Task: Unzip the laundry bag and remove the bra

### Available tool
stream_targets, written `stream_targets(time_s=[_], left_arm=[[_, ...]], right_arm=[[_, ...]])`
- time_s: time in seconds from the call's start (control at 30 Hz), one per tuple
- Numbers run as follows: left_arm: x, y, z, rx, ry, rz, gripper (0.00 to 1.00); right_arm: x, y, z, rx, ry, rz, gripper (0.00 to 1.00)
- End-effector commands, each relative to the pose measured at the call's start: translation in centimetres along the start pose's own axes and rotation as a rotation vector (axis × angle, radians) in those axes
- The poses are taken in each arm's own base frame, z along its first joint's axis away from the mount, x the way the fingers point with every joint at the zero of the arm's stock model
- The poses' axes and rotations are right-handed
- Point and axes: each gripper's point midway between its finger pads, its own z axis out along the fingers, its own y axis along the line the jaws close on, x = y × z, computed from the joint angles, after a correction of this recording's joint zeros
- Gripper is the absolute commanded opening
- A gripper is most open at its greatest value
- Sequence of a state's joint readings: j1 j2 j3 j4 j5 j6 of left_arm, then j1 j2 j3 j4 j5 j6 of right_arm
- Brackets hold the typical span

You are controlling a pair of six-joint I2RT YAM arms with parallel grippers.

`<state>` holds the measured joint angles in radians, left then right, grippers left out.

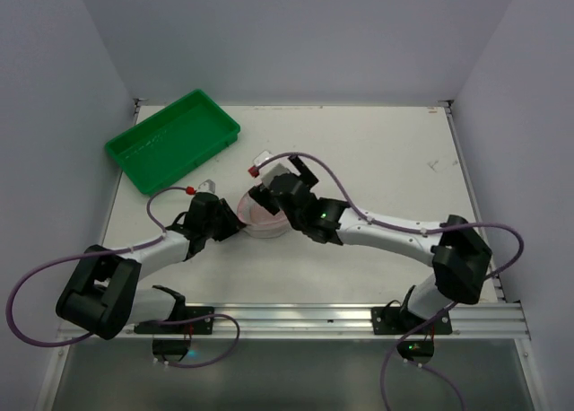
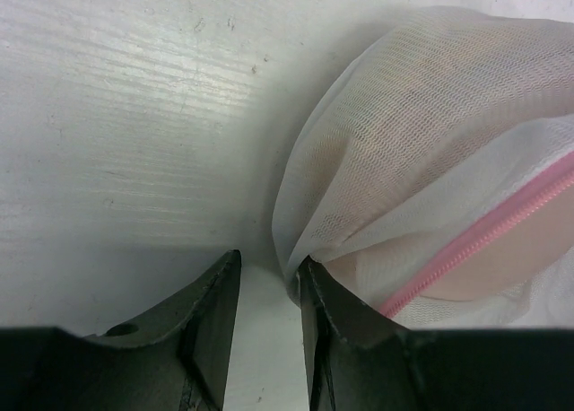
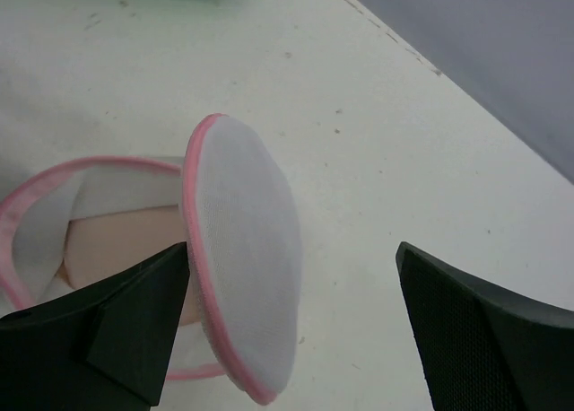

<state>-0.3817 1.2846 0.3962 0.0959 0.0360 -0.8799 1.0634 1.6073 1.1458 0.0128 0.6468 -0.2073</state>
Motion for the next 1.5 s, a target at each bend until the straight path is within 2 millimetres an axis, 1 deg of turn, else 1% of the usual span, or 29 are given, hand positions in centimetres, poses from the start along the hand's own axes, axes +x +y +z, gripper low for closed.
stream_targets(time_s=[0.0, 0.03, 0.07, 0.1, 0.13, 0.17, 0.2, 0.27, 0.33, 0.4, 0.47, 0.5, 0.53, 0.57, 0.6, 0.63, 0.7, 0.73, 0.8, 0.87, 0.9, 0.93, 0.97, 1.0, 1.13, 1.17, 1.27, 1.3, 1.47], left_arm=[[2.1, 4.1, 0.1, -0.153, 0.051, 0.006, 0.37], [2.0, 4.1, 0.1, -0.153, 0.052, 0.003, 0.37], [2.0, 4.0, 0.1, -0.152, 0.053, 0.006, 0.37], [2.1, 4.0, 0.0, -0.150, 0.055, 0.004, 0.37], [2.1, 3.9, 0.0, -0.148, 0.057, 0.002, 0.37], [2.0, 3.7, 0.0, -0.142, 0.055, -0.001, 0.37], [1.9, 3.4, -0.1, -0.131, 0.055, -0.003, 0.38], [1.8, 3.2, -0.6, -0.132, 0.060, -0.011, 0.42], [1.3, 2.5, -1.0, -0.121, 0.052, -0.011, 0.48], [0.6, 1.8, -1.8, -0.108, 0.036, -0.012, 0.54], [-1.1, 0.1, -2.7, -0.076, -0.005, -0.007, 0.65], [-1.3, 0.2, -3.3, -0.092, -0.005, 0.002, 0.70], [-1.9, -0.2, -3.7, -0.088, -0.018, 0.011, 0.79], [-3.4, -1.7, -4.7, -0.057, -0.057, 0.025, 0.83], [-3.8, -1.0, -5.4, -0.105, -0.065, 0.053, 0.87], [-4.5, -1.2, -6.0, -0.116, -0.081, 0.067, 0.92], [-6.7, -2.4, -7.9, -0.114, -0.141, 0.114, 0.93], [-7.3, -3.0, -8.4, -0.105, -0.158, 0.129, 0.93], [-9.4, -5.1, -10.2, -0.065, -0.207, 0.167, 0.93], [-10.3, -6.5, -10.8, -0.038, -0.211, 0.190, 0.93], [-11.0, -8.0, -11.5, 0.000, -0.212, 0.213, 0.92], [-11.1, -8.6, -11.6, 0.020, -0.204, 0.221, 0.92], [-10.9, -9.3, -11.4, 0.045, -0.178, 0.231, 0.92], [-10.9, -9.7, -11.3, 0.059, -0.168, 0.237, 0.92], [-10.8, -10.1, -10.6, 0.065, -0.143, 0.245, 0.91], [-10.7, -10.0, -10.5, 0.065, -0.140, 0.243, 0.91], [-10.4, -10.5, -10.5, 0.092, -0.127, 0.243, 0.91], [-10.4, -10.6, -10.5, 0.096, -0.124, 0.241, 0.90], [-10.4, -11.1, -10.7, 0.119, -0.118, 0.250, 0.89]], right_arm=[[0.7, -4.5, -2.1, 0.108, 0.031, 0.356, 0.97], [1.8, -5.0, -2.4, 0.118, 0.053, 0.397, 0.97], [2.7, -6.7, -3.3, 0.148, 0.076, 0.461, 0.97], [3.3, -7.2, -3.7, 0.173, 0.089, 0.582, 0.96], [5.1, -7.5, -4.2, 0.191, 0.127, 0.623, 0.96], [6.5, -8.8, -5.2, 0.220, 0.153, 0.677, 0.96], [8.5, -8.5, -5.6, 0.237, 0.186, 0.742, 0.96], [9.9, -8.9, -6.8, 0.231, 0.200, 0.821, 0.98], [11.7, -8.0, -7.4, 0.197, 0.232, 0.849, 0.98], [11.7, -7.2, -7.9, 0.141, 0.236, 0.891, 0.98], [11.7, -6.7, -8.1, 0.112, 0.244, 0.915, 0.98], [11.2, -6.5, -8.2, 0.092, 0.237, 0.944, 0.98], [10.8, -6.4, -8.3, 0.080, 0.231, 0.957, 0.98], [10.3, -6.4, -8.3, 0.063, 0.225, 0.970, 0.98], [9.2, -6.6, -8.4, 0.036, 0.205, 0.975, 0.98], [8.0, -6.4, -8.4, -0.010, 0.176, 0.986, 0.98], [6.6, -6.5, -8.2, -0.054, 0.149, 1.001, 0.97], [6.5, -5.6, -7.8, -0.099, 0.173, 1.010, 0.96], [6.1, -5.7, -6.7, -0.117, 0.177, 1.028, 0.95], [6.7, -5.3, -4.9, -0.133, 0.196, 1.038, 0.92], [7.1, -5.0, -4.2, -0.146, 0.204, 1.047, 0.90], [6.6, -5.5, -3.3, -0.161, 0.175, 1.070, 0.89], [7.2, -4.4, -2.4, -0.210, 0.207, 1.071, 0.88], [7.1, -4.2, -1.8, -0.224, 0.209, 1.072, 0.87], [7.0, -3.4, 0.9, -0.273, 0.179, 1.046, 0.87], [7.8, -2.8, 1.7, -0.277, 0.204, 1.033, 0.88], [8.1, -2.3, 3.0, -0.308, 0.220, 1.045, 0.88], [8.8, -1.6, 3.6, -0.323, 0.246, 1.045, 0.88], [11.0, -0.5, 4.9, -0.320, 0.297, 1.058, 0.88]])
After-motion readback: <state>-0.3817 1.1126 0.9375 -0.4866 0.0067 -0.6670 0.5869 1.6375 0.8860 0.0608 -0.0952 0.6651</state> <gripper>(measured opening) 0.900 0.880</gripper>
